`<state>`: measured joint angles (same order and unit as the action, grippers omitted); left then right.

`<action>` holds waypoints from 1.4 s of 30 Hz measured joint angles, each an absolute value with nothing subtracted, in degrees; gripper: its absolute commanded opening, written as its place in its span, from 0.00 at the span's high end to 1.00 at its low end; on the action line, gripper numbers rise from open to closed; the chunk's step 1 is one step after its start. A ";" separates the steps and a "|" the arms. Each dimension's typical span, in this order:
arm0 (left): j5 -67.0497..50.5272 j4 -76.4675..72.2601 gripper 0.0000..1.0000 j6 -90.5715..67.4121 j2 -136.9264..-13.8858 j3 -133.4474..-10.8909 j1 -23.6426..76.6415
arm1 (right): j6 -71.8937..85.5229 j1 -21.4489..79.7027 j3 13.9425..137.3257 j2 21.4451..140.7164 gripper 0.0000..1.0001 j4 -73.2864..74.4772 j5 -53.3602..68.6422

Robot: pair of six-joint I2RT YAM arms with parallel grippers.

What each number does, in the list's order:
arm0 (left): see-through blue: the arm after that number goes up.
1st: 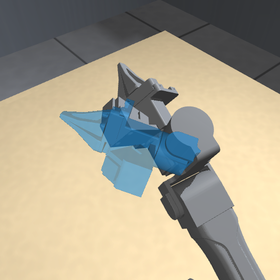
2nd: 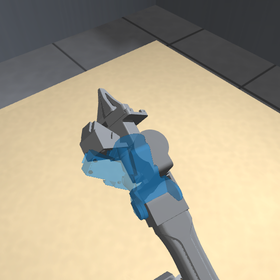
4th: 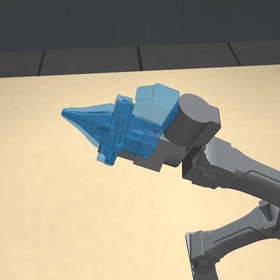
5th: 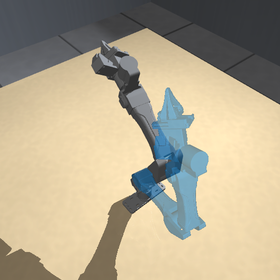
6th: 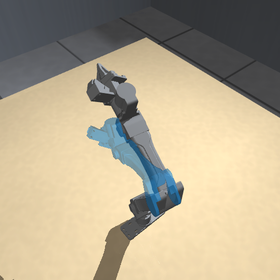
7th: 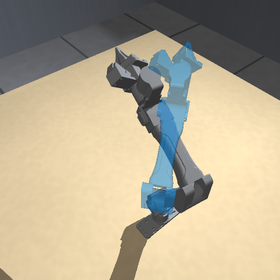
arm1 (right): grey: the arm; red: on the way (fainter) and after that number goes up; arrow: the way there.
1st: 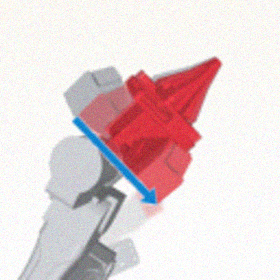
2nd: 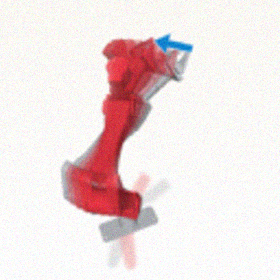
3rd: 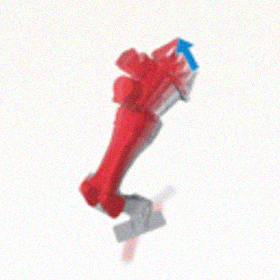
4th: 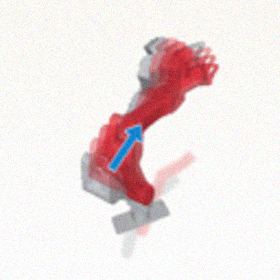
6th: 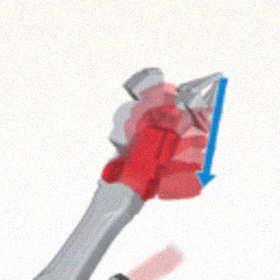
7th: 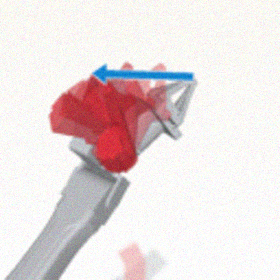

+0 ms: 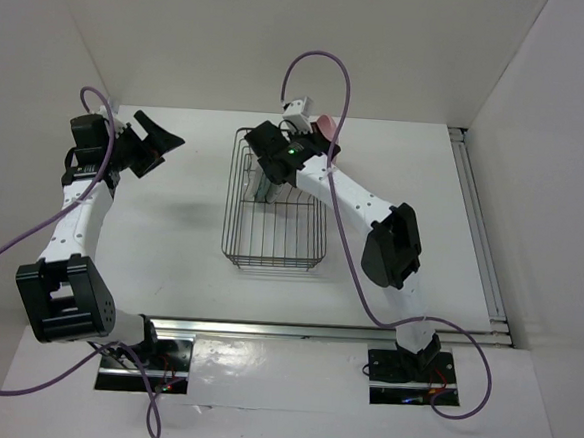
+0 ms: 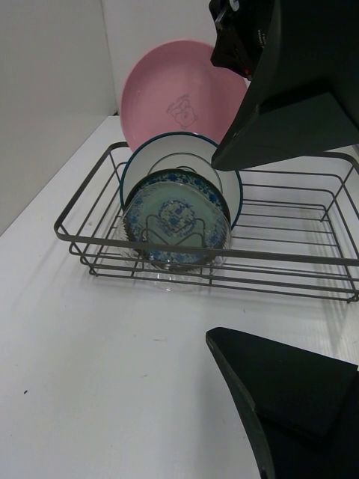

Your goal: Load the plates into the dish rack

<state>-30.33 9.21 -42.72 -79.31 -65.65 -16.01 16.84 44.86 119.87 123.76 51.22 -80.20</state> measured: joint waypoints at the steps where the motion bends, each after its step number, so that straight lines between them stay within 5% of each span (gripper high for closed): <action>1: -30.33 9.19 0.00 -42.72 -79.35 -65.65 -15.99 | 17.12 44.84 119.87 123.79 1.00 51.24 -80.18; 32: -30.39 9.17 0.00 -43.72 -79.85 -65.65 -16.43 | 17.26 46.26 123.87 128.84 0.98 51.99 -82.56; 42: -30.94 8.97 0.00 -43.81 -80.14 -65.65 -16.47 | 17.10 46.76 123.66 128.92 0.80 51.99 -82.30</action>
